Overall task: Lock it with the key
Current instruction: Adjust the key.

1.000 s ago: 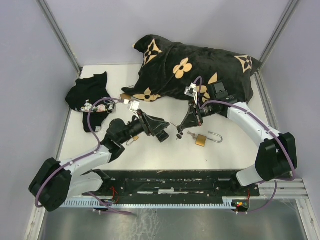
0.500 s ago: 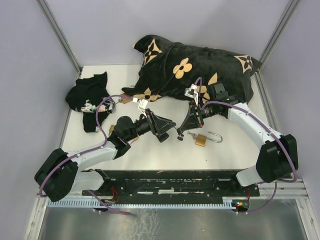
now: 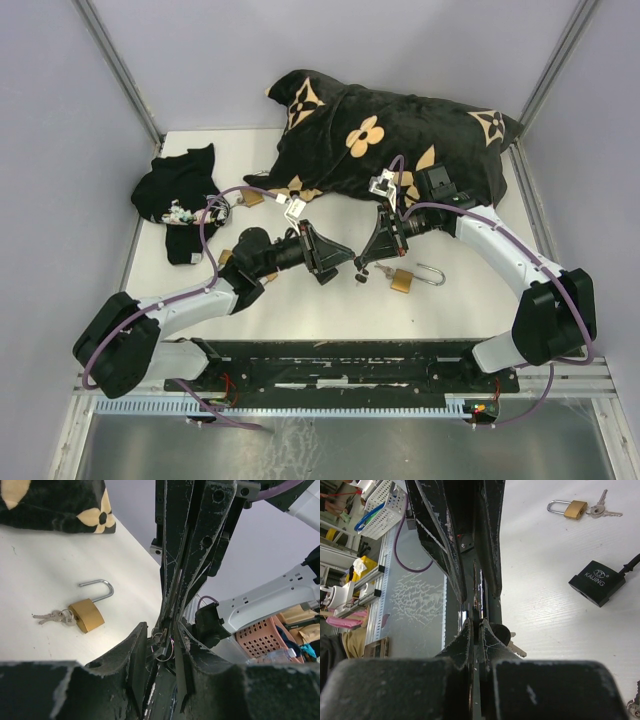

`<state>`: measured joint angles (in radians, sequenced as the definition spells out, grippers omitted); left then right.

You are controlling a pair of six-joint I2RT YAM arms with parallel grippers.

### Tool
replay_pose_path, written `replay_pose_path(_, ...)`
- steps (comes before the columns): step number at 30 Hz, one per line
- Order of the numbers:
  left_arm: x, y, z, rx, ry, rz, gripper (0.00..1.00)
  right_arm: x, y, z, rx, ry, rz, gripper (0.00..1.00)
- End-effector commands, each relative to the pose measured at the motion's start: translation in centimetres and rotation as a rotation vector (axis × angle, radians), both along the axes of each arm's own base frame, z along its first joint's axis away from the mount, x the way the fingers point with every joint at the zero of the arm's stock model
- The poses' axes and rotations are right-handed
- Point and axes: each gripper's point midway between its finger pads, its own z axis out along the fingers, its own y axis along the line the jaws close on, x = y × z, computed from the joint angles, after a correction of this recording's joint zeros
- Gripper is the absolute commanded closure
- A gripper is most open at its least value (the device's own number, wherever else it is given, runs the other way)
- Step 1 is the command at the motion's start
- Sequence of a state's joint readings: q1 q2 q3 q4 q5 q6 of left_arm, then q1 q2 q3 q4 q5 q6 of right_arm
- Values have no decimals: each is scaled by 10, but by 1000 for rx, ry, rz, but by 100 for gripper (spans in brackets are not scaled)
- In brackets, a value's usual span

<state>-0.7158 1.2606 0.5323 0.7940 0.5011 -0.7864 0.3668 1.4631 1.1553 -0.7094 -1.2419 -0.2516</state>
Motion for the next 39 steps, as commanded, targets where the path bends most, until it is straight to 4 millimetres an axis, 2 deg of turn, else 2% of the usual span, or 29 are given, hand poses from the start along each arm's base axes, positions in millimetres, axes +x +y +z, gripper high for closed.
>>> replay_pose_path(1,-6,-4,18,-20,-43,-42,66,-2,3,26,63,-86,32,98)
replay_pose_path(5,-8,-4,18,-14,-43,-51,68,-2,3,26,63,-82,33,98)
replay_pose_path(12,-9,-7,26,-43,-54,-76,94,-1,3,22,50,-76,31,98)
replay_pose_path(14,-10,-7,30,-57,-61,-79,97,-1,3,20,45,-74,29,96)
replay_pose_path(15,-10,-6,31,-63,-63,-74,97,-1,3,20,44,-74,29,92)
replay_pose_path(21,-3,3,30,-84,-29,12,97,3,1,21,30,-76,3,45)
replay_pose_path(25,1,11,28,-112,18,77,97,11,0,22,33,-90,-53,29)
replay_pose_path(28,-2,13,34,-158,20,82,97,17,4,24,73,-88,-98,19)
replay_pose_path(33,-11,6,45,-204,10,39,97,23,13,34,188,-74,-148,9)
replay_pose_path(39,-9,6,55,-242,-1,58,97,24,18,50,262,-43,-182,15)
